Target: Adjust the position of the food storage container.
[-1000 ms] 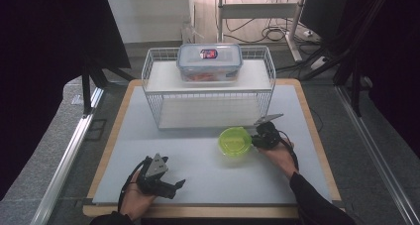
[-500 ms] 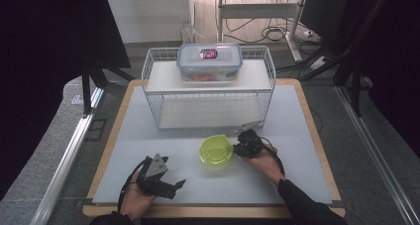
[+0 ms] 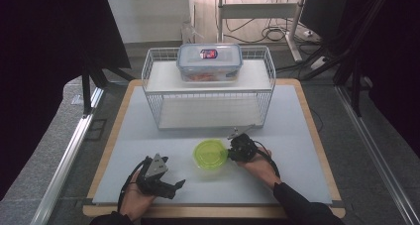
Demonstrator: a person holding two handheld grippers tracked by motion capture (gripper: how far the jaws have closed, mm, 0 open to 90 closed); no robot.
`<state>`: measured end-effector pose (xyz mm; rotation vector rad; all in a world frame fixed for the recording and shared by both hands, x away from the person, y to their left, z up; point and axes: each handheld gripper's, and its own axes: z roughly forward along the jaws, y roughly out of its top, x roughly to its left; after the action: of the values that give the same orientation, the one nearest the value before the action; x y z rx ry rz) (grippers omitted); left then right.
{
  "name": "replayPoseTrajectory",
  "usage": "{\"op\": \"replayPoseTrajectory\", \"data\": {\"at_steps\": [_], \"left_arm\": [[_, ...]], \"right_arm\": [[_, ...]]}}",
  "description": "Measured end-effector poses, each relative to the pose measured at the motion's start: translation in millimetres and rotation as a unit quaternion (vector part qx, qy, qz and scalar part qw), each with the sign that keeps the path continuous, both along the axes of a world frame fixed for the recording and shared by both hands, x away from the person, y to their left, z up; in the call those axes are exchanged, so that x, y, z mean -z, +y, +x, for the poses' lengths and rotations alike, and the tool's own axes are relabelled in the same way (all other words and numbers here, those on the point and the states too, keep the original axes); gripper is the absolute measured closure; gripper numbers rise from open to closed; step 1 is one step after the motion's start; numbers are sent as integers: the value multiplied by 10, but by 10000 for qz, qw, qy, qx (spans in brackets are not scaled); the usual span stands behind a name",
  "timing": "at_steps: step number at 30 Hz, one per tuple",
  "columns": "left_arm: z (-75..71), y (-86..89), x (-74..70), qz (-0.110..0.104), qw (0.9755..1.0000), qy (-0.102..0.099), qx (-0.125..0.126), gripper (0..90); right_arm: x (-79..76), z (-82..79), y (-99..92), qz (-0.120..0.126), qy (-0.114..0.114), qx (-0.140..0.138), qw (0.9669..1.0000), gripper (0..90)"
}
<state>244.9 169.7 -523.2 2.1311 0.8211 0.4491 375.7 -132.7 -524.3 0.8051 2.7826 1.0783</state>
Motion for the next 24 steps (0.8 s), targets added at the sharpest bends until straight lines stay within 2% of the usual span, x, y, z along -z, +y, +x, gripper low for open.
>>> {"op": "replayPoseTrajectory", "data": {"at_steps": [1, 2, 7, 11, 12, 14, 16, 24], "left_arm": [[-2, 1, -2, 5, 10000, -3, -3, 36], [-3, 3, -4, 11, 10000, -7, -8, 37], [-9, 20, -13, 37, 10000, -4, -24, 38], [-14, 35, -20, 66, 10000, -14, -54, 39], [-14, 40, -22, 71, 10000, -13, -55, 40], [-16, 44, -26, 81, 9999, -16, -64, 40], [-17, 45, -27, 90, 9999, -21, -64, 43], [-20, 28, -24, 144, 9999, -43, -47, 43]], "right_arm": [[-25, -7, -27, -104, -177, 65, 9998, 860], [-25, -7, -27, -104, -177, 65, 9998, 860], [-116, -73, -137, -239, -602, 118, 9978, 755], [-186, -153, -243, -242, -709, 231, 9969, 639], [-205, -188, -285, -261, -794, 257, 9962, 595], [-219, -207, -309, -264, -814, 288, 9959, 566], [-246, -232, -382, -144, -813, 380, 9959, 469], [-214, -211, -450, -74, -745, 464, 9961, 355]]}}
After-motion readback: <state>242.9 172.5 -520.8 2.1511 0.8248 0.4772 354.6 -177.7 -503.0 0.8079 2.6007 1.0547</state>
